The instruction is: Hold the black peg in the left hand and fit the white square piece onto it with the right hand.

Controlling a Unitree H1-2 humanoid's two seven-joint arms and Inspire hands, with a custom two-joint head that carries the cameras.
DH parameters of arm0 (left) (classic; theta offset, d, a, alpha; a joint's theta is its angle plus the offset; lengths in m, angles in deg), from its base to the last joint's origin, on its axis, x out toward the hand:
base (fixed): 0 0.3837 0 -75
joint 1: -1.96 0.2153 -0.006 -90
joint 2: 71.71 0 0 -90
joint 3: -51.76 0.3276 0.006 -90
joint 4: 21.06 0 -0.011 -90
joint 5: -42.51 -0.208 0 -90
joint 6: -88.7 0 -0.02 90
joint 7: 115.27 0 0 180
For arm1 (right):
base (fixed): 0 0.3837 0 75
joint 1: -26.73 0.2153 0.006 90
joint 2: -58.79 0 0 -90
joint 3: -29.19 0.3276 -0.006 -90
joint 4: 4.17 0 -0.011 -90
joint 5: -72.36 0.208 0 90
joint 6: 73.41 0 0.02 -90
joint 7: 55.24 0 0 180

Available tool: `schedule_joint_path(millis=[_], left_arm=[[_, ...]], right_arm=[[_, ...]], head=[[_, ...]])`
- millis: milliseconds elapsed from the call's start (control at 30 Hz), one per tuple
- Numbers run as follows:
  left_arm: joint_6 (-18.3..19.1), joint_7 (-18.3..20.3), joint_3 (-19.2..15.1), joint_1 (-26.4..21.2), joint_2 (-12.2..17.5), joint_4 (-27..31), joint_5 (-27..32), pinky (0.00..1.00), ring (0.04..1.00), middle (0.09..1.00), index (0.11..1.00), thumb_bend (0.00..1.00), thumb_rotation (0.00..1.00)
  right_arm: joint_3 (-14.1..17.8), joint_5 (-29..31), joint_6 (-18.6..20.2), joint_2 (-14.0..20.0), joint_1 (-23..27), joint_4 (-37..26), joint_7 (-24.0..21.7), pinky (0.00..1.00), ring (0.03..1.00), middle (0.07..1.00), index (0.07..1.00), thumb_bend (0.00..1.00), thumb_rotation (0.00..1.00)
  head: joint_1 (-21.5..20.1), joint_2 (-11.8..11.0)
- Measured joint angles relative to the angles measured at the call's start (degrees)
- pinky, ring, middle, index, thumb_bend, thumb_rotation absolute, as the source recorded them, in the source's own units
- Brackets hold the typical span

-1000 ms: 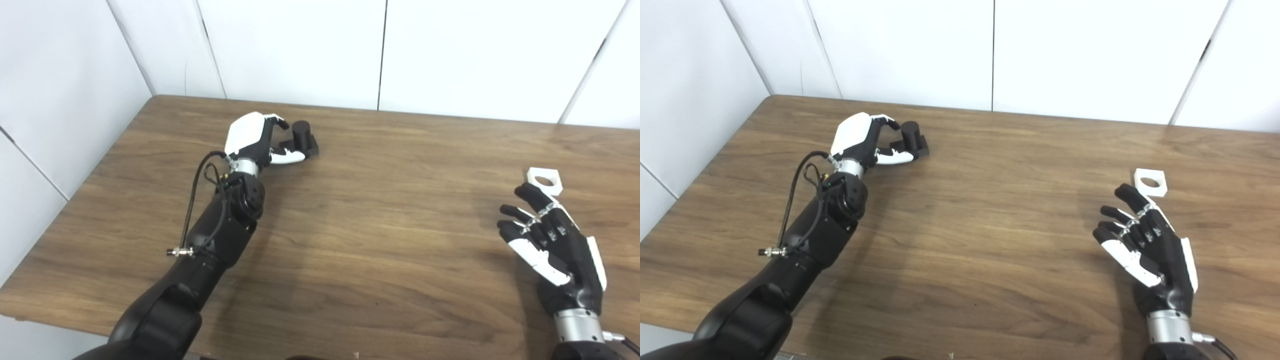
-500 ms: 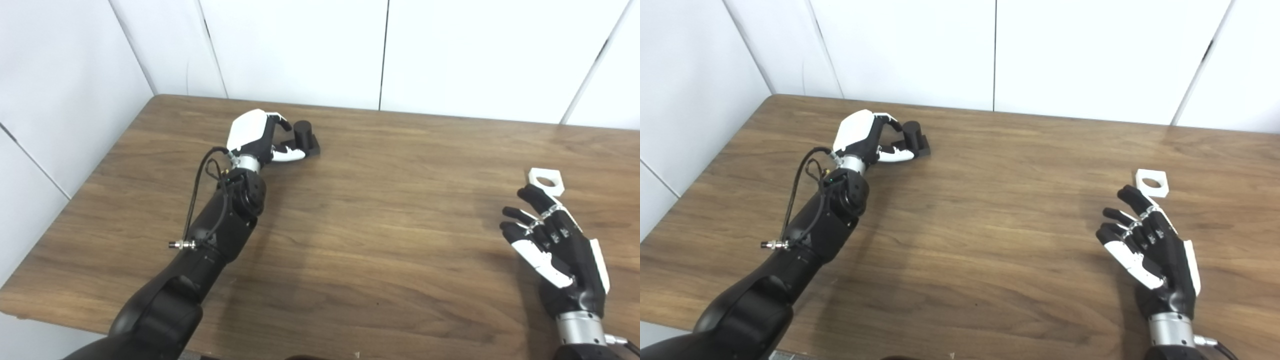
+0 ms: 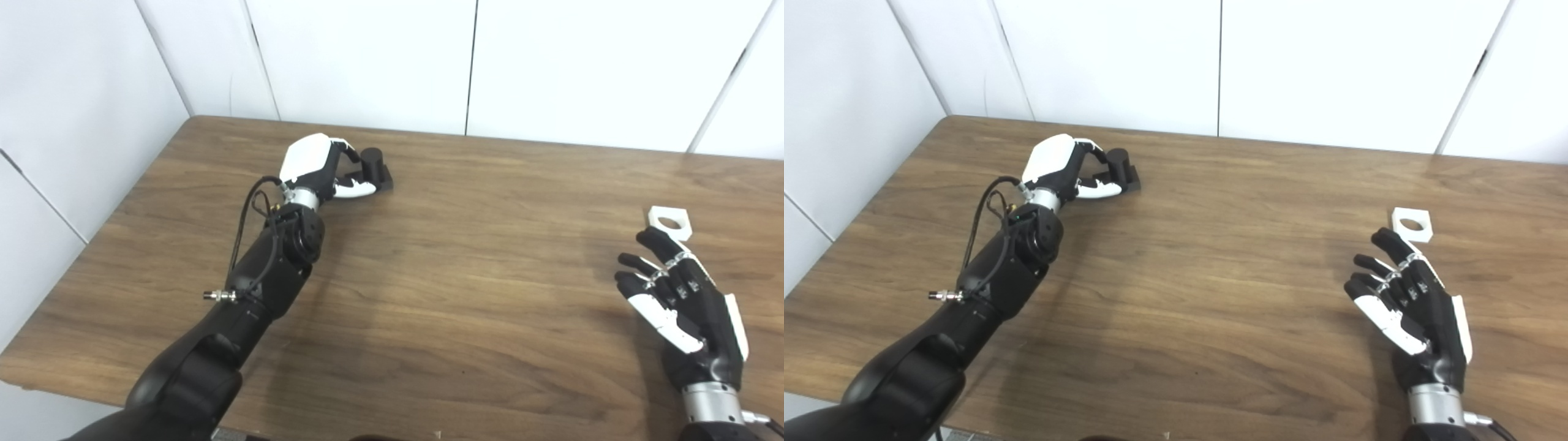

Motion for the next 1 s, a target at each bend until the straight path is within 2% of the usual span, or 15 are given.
schedule_joint_path(millis=[333,500,700,767,800,1000], left_arm=[[-0.2,1.6,2.5,-1.0,0.9,-0.7,-1.0,0.97,0.932,0.884,0.623,0.73,0.33],[-0.1,1.9,2.7,-1.1,1.0,-0.7,-1.0,0.97,0.93,0.881,0.606,0.75,0.28],[-0.6,2.0,2.7,-1.1,1.1,-0.7,-0.9,0.94,0.916,0.87,0.588,0.77,0.17],[-1.2,2.0,2.7,-1.1,1.1,-0.7,-0.8,0.95,0.919,0.87,0.524,0.6,0.1],[-1.5,2.1,2.8,-1.1,1.1,-0.7,-0.7,0.95,0.918,0.87,0.509,0.56,0.09],[-1.5,2.1,2.9,-1.7,1.0,-0.5,0.3,0.93,0.913,0.864,0.493,0.52,0.07]], right_arm=[[0.0,-0.2,0.0,0.0,0.0,0.0,0.1,0.59,0.696,0.824,0.769,0.74,0.2],[0.1,-0.2,0.0,0.0,0.0,0.0,0.2,0.59,0.693,0.824,0.765,0.74,0.21],[0.2,-0.2,0.1,0.0,0.0,0.0,0.2,0.59,0.694,0.824,0.765,0.74,0.19],[0.3,-0.1,0.2,0.0,0.0,-0.1,0.2,0.58,0.689,0.821,0.766,0.75,0.2],[0.3,-0.1,0.3,-0.1,0.0,-0.1,0.2,0.58,0.688,0.819,0.766,0.74,0.19],[0.3,-0.1,0.7,-0.1,-0.1,-0.2,0.4,0.59,0.691,0.817,0.764,0.75,0.21]], head=[[-0.1,0.3],[-0.2,0.4],[-0.4,0.6],[-0.3,0.7],[-0.3,0.7],[-0.3,0.8]])
